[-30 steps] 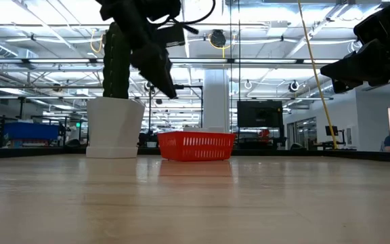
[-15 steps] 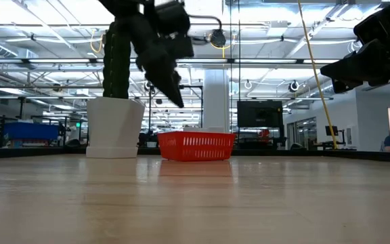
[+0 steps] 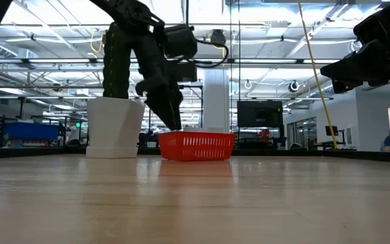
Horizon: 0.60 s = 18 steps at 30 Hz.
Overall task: Pick and place pill bottles into a basket
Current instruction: Adjust the white pill bottle in the red bin
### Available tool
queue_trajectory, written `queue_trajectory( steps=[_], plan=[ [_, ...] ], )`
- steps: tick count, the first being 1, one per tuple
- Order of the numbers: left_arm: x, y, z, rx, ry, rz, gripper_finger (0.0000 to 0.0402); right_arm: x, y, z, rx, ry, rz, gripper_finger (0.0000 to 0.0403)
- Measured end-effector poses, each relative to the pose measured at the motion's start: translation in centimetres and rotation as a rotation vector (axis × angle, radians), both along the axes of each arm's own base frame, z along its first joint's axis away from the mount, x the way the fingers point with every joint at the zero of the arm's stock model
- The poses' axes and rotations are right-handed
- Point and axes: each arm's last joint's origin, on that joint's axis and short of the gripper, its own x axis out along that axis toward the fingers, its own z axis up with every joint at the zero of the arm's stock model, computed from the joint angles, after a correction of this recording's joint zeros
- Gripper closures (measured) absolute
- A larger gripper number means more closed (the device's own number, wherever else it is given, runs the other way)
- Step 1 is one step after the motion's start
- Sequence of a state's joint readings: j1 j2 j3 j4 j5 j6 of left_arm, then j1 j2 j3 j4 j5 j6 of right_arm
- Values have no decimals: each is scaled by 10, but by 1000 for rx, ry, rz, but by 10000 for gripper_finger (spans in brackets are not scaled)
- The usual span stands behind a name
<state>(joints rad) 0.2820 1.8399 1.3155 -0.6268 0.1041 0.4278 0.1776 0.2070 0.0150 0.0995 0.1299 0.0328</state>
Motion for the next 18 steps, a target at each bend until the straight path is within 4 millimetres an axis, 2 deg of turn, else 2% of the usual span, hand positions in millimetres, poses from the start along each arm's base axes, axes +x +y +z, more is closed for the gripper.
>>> queue_trajectory(
  steps=[7, 11, 18],
  plan=[
    [14, 13, -3, -4, 11, -4, 129, 0, 0, 0, 0, -1, 0, 403],
    [21, 20, 6, 27, 29, -3, 129, 0, 0, 0, 0, 0, 0, 403],
    [23, 25, 2, -26, 53, -3, 129, 0, 0, 0, 0, 0, 0, 403]
  ],
)
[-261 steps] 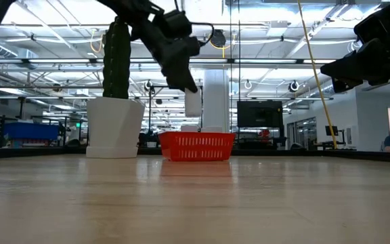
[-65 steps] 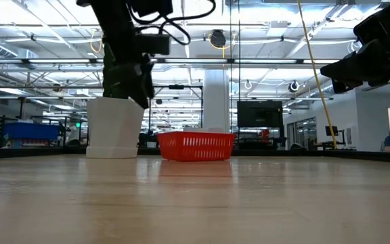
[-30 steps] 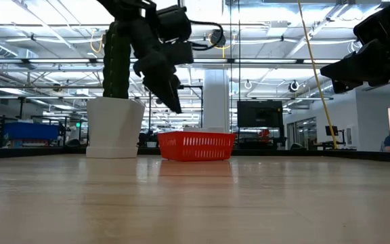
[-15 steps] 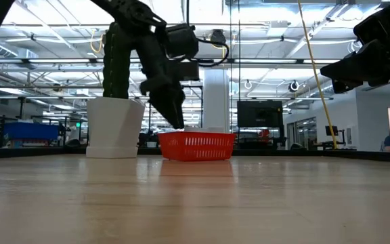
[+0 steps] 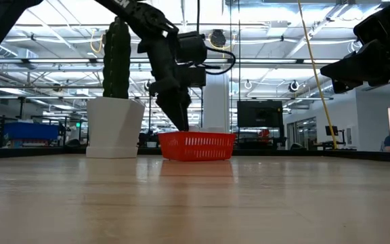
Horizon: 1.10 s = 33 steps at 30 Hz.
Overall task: Pick and place pill bottles into a basket
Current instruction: Adjust the white pill bottle in the red bin
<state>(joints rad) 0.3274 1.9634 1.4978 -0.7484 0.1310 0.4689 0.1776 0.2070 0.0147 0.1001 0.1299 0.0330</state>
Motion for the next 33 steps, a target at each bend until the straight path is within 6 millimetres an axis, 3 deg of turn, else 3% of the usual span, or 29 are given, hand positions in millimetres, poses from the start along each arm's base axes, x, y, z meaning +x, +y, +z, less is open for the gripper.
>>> queue_trajectory(
  steps=[20, 23, 27, 33],
  plan=[
    [14, -2, -42, -47, 53, -4, 130, 0, 0, -1, -2, 11, 0, 403],
    [14, -3, -42, -34, 61, -3, 153, 0, 0, -1, -2, 11, 0, 403],
    [14, -4, -41, -35, 63, -1, 219, 0, 0, -1, -2, 11, 0, 403],
    [14, -5, -40, -41, 65, 8, 222, 0, 0, -1, -2, 11, 0, 403]
  ],
)
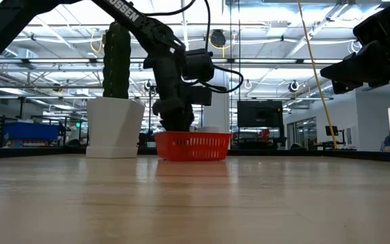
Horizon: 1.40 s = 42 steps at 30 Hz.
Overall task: Pick and place pill bottles into a basket
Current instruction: Adjust the white pill bottle in the red bin
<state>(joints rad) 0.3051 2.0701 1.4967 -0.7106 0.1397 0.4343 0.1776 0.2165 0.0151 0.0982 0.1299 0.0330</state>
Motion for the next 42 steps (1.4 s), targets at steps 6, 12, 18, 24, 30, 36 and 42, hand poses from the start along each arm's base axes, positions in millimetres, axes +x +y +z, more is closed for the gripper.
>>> queue_trajectory(
  steps=[6, 12, 18, 24, 30, 36, 42],
  plan=[
    [0, -6, 7, 6, -7, 6, 222, 0, 0, 0, 0, -1, 0, 403],
    [-5, -11, 33, 17, -63, 13, 222, 0, 0, 0, 0, -1, 0, 403],
    [-12, -12, 64, 11, -160, 66, 223, 0, 0, 0, 0, -1, 0, 403],
    [-19, -18, 98, -118, -302, 72, 224, 0, 0, 0, 0, -2, 0, 403],
    [-17, -29, 123, -341, -475, 0, 224, 0, 0, 0, 0, -2, 0, 403],
    [-2, -51, 132, -439, -590, -110, 224, 0, 0, 5, 25, -51, -2, 403],
    [7, -73, 137, -441, -654, -166, 224, -1, -1, 32, 254, -322, -10, 403]
  ],
)
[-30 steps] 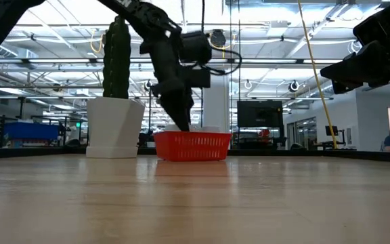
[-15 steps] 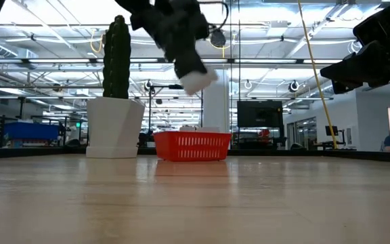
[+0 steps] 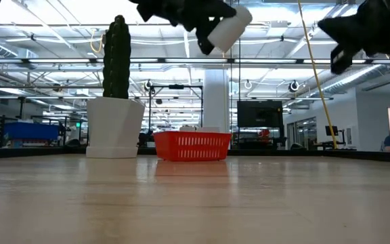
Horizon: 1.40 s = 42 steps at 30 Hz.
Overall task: Pick and place pill bottles into a basket
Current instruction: Adjust the white pill bottle in the red bin
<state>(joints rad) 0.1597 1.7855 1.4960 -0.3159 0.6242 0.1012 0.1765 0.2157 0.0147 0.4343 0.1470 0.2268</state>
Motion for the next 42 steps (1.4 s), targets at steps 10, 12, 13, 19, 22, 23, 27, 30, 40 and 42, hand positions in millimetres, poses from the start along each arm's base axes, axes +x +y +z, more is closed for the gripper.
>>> queue_trajectory(
  steps=[10, 12, 13, 19, 22, 23, 27, 30, 40, 42],
  plan=[
    [8, -17, 4, 127, -50, 159, 224, 3, -3, 10, -25, -90, -100, 383],
    [10, -17, 6, 162, -74, 210, 224, 8, -3, 6, -23, -37, -139, 354],
    [11, -18, 7, 177, -85, 233, 224, 11, -3, 3, -24, -9, -155, 335],
    [20, -19, 0, 176, -101, 312, 224, 30, -1, 2, -64, 34, -172, 200],
    [26, -18, -9, 148, -86, 331, 224, 39, 0, 2, -121, 35, -200, 152],
    [27, -18, -11, 142, -80, 339, 224, 42, 1, 1, -133, 50, -215, 141],
    [30, -16, -13, 124, -82, 373, 224, 58, 3, 4, -171, 96, -237, 117],
    [30, -13, -13, 100, -79, 391, 225, 71, 5, 6, -209, 138, -235, 113],
    [28, -14, -15, 113, -44, 378, 226, 93, 9, 6, -290, 130, -254, 137],
    [27, -14, -20, 122, -3, 376, 226, 92, 9, 9, -297, 115, -254, 142]
  ],
)
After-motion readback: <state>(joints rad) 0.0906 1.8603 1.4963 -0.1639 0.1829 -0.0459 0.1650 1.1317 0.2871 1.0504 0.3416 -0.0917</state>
